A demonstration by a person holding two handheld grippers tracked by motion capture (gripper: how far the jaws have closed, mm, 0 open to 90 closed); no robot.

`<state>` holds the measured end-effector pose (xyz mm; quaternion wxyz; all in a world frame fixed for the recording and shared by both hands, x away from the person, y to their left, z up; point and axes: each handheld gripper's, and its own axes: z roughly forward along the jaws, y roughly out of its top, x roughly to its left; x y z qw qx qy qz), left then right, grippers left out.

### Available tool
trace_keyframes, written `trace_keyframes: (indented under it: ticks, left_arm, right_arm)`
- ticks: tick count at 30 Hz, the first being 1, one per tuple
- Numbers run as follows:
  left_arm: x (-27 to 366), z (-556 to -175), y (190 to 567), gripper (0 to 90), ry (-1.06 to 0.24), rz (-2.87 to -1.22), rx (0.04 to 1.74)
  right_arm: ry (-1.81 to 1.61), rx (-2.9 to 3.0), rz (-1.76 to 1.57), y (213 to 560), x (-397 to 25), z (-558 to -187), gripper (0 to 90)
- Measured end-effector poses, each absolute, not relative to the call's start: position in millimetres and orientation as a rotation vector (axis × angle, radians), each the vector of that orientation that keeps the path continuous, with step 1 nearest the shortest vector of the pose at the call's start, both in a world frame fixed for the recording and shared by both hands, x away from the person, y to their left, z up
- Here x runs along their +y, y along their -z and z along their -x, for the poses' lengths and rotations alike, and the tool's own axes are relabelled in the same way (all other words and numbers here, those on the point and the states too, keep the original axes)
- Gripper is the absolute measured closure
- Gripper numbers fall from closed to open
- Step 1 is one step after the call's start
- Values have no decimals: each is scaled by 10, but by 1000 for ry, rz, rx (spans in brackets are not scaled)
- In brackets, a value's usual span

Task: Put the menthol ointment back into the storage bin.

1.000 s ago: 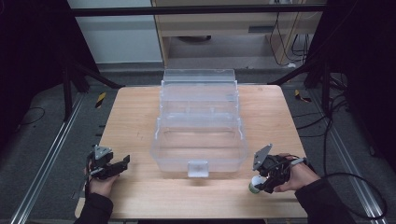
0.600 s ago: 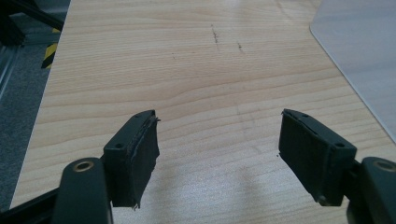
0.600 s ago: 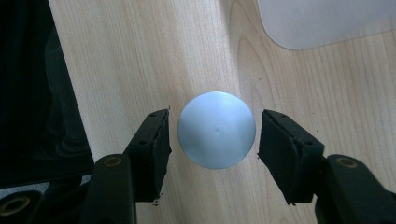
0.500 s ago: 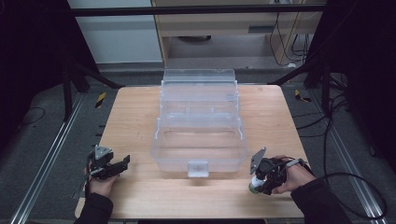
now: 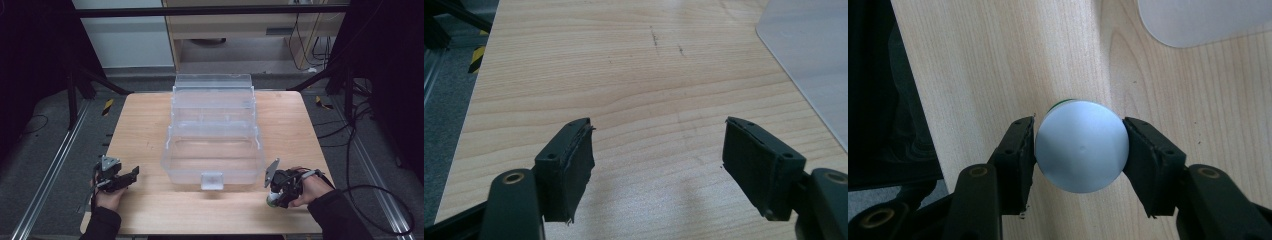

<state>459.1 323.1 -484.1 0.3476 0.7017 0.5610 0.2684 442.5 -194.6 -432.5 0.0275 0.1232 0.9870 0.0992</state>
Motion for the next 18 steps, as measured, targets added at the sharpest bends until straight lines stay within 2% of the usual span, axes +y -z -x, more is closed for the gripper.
trace_keyframes:
  ticks: [18]
  left_arm:
    - [3221, -4597, 4843, 277, -696, -1817, 1462]
  right_arm:
    - [-260, 3065, -411, 4329, -1912, -4458, 504]
